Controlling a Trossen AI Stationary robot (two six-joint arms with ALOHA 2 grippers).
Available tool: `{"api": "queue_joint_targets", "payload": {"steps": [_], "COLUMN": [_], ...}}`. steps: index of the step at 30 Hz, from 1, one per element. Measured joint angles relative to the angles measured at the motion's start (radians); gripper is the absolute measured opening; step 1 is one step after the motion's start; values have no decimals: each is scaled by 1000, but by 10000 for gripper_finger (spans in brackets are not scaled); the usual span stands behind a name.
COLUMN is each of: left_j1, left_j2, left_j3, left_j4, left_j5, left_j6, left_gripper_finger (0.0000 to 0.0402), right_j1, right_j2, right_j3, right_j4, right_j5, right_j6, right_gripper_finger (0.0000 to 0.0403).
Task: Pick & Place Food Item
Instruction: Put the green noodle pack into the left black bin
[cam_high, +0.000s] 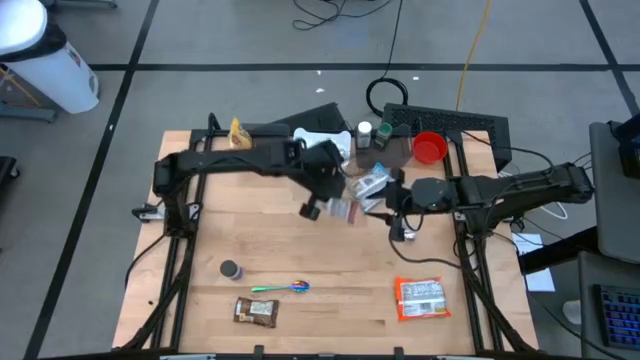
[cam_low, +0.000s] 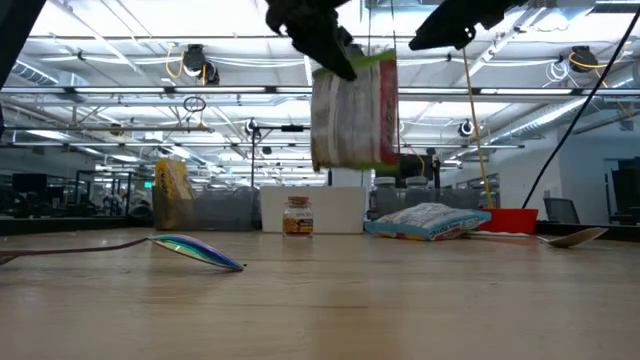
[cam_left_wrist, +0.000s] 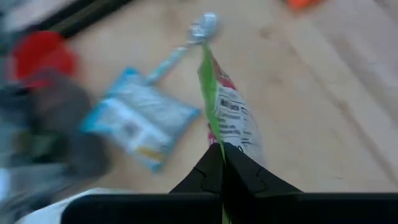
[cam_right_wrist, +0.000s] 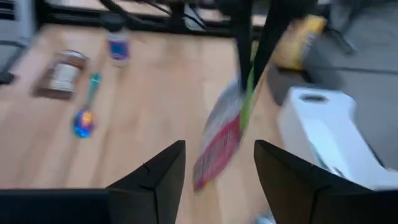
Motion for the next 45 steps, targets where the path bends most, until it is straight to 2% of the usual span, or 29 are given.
{"api": "queue_joint_targets", "payload": {"steps": [5,9,12,17,21,24,29,35,41,45], "left_j1": [88,194,298,481,591,629,681,732,733,729], "left_j2": [-71,-150,-209,-261,-259,-240,-223,-232,-330,-425], "left_j3": [84,123,125,125,125,125,100,-34,-293,-464], "left_j4": [-42,-53,-51,-73,-145,-195,-215,-178,40,152], "left_j5": [-18,-18,-20,-21,-104,-187,-247,-264,-247,-241], "left_j6": [-43,-109,-188,-414,-577,-633,-710,-776,-805,-862], "left_gripper_finger": [2,2,2,2,1,1,1,1,0,0], "right_j1": [-1,-15,-35,-64,-79,-86,-86,-86,-92,-92], "right_j2": [-8,-10,-10,-9,-9,-9,-9,-9,-9,-9], "right_j3": [-29,-116,-197,-334,-410,-445,-484,-579,-661,-675], "right_j4": [-15,65,169,417,613,698,798,970,1161,1175], "right_j5": [98,125,125,124,124,124,124,124,126,128], "right_j6": [47,83,100,100,91,76,80,173,172,175], "right_gripper_finger": [181,180,180,177,176,178,173,169,169,169]}}
